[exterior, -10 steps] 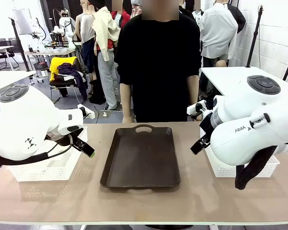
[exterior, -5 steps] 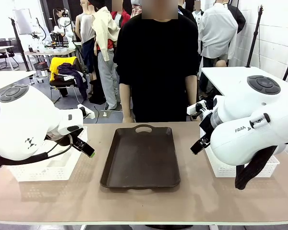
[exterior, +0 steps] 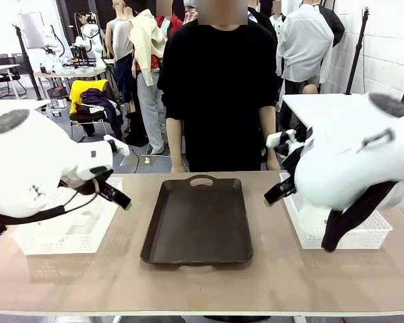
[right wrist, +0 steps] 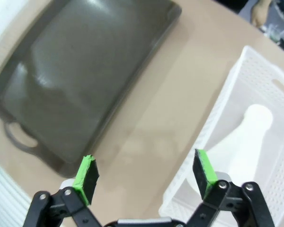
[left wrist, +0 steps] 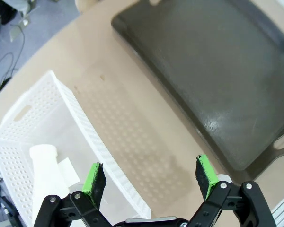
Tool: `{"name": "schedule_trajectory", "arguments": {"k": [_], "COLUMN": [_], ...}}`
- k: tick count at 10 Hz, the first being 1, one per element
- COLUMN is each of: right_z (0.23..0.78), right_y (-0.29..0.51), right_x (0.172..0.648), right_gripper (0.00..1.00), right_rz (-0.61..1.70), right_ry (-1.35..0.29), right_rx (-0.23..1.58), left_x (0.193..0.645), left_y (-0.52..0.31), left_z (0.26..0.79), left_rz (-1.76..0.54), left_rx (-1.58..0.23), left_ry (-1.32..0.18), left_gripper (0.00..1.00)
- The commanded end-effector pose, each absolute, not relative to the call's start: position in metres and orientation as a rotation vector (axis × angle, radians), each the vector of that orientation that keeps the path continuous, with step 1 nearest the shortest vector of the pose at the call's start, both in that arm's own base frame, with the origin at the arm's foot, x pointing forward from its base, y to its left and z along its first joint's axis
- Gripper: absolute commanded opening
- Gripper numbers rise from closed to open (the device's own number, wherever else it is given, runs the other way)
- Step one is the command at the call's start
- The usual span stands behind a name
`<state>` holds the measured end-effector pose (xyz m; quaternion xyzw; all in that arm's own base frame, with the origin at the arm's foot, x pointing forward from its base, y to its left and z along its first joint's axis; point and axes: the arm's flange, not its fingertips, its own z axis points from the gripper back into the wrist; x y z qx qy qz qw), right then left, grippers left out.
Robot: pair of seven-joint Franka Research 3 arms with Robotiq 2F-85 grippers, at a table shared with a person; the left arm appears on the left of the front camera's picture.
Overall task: Prepare the laboratory tools.
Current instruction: Pick up the Big flask that the person points to.
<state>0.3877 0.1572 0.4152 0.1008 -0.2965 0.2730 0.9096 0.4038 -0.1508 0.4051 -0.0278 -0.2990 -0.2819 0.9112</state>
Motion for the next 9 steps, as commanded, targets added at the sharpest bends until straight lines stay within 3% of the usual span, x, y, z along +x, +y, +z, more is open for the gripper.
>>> {"name": "schedule_trajectory", "arguments": {"k": [1, 5, 9], "right_z": [0.452, 0.468, 0.458], "right_y": [0.097, 0.027, -0.014], "right_x": [0.366, 0.364, 0.362], "right_gripper": [1.0, 1.0, 1.0], "right_rz": [0.536, 0.438, 0.39], "right_ry": [-0.63, -0.556, -0.588], "right_rx": [0.331, 0.651, 0.857], "left_x": [0.373, 0.353, 0.359], "left_y": [-0.109, -0.045, 0.013], "left_z": [0.451, 0.495, 0.489], "left_rz": [-0.551, -0.494, -0.406], "left_rx": [-0.273, -0.733, -0.915], "left_ry": [-0.664, -0.634, -0.555], "left_gripper": [1.0, 1.0, 1.0]}}
